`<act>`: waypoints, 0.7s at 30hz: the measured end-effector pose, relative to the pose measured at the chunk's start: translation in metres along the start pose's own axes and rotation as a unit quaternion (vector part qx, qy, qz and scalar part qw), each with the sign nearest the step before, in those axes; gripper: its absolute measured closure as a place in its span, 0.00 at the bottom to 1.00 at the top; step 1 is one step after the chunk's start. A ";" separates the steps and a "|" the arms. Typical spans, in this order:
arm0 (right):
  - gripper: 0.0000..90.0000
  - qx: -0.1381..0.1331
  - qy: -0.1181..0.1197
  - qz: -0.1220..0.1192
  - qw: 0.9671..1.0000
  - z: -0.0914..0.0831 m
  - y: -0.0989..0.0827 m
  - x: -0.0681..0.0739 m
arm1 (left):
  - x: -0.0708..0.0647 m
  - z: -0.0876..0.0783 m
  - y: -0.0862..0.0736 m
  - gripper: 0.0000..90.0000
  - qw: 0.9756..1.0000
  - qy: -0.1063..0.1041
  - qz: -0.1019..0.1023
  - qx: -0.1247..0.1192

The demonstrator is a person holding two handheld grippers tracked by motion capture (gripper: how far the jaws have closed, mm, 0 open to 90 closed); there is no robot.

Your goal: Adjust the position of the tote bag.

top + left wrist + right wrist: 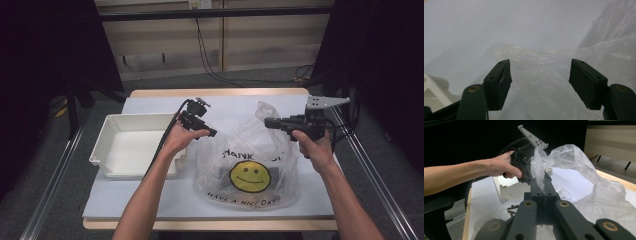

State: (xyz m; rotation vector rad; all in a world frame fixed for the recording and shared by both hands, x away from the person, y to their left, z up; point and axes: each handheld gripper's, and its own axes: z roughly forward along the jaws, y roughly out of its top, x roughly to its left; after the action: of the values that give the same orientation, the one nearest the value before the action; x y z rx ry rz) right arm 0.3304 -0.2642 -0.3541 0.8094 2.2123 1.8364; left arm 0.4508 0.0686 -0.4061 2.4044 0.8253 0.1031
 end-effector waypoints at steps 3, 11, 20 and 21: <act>1.00 -0.001 0.001 0.000 1.000 0.000 0.000 0.000 | 0.000 0.006 0.003 0.35 1.000 -0.006 -0.013 0.021; 1.00 -0.001 0.004 0.000 1.000 0.002 0.000 -0.001 | 0.003 0.020 0.009 0.36 0.997 -0.006 -0.026 0.073; 1.00 0.003 0.004 0.000 1.000 0.003 -0.001 -0.002 | 0.001 0.040 0.011 0.40 0.992 -0.027 -0.044 0.111; 1.00 0.002 0.005 0.002 1.000 0.003 -0.001 -0.002 | 0.001 0.040 0.011 0.41 0.992 -0.027 -0.044 0.111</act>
State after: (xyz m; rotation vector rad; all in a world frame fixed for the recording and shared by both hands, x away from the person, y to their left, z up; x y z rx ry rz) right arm 0.3330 -0.2626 -0.3557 0.8085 2.2223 1.8421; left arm 0.4678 0.0416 -0.4332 2.5596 0.9605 -0.0928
